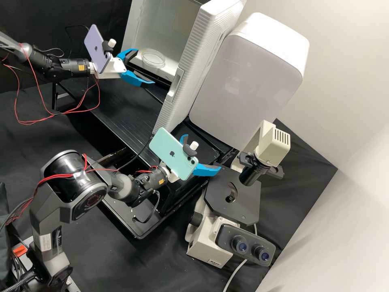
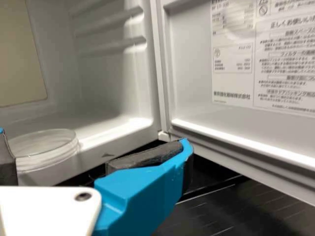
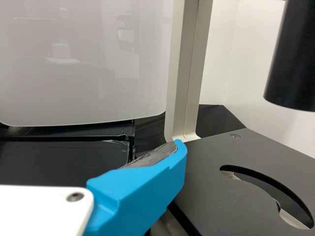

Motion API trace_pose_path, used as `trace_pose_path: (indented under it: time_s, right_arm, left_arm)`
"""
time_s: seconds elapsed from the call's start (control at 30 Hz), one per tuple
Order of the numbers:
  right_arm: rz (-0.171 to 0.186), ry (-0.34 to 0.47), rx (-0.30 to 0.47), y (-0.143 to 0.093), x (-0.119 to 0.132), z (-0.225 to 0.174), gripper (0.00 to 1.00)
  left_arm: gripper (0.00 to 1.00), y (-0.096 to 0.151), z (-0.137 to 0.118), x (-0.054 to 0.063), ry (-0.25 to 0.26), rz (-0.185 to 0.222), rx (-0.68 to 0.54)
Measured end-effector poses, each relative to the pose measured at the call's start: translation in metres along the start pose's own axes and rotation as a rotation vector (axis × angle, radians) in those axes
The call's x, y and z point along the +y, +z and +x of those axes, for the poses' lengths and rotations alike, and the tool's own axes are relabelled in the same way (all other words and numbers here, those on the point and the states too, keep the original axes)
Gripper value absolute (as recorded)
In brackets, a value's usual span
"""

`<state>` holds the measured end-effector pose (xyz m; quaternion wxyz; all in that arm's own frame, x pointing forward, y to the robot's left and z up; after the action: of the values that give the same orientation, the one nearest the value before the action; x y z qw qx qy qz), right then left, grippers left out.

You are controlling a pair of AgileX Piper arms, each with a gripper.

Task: Take the petri dish out of the incubator

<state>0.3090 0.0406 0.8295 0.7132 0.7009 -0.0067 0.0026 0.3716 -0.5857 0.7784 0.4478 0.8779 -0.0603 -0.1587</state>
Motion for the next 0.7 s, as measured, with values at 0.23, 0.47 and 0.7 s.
trace_pose_path:
  time_s: [0.23, 0.47, 0.7]
  right_arm:
    - [0.000, 0.000, 0.000, 0.000, 0.000, 0.000, 1.00]
    - [0.000, 0.000, 0.000, 0.000, 0.000, 0.000, 1.00]
    - [0.000, 0.000, 0.000, 0.000, 0.000, 0.000, 1.00]
  left_arm:
    - [1.00, -0.001, 0.005, 0.003, -0.005, -0.024, 0.018]
    - [1.00, -0.008, 0.004, 0.004, -0.001, -0.037, 0.041]
    - [1.00, -0.016, 0.003, 0.005, 0.003, -0.048, 0.070]
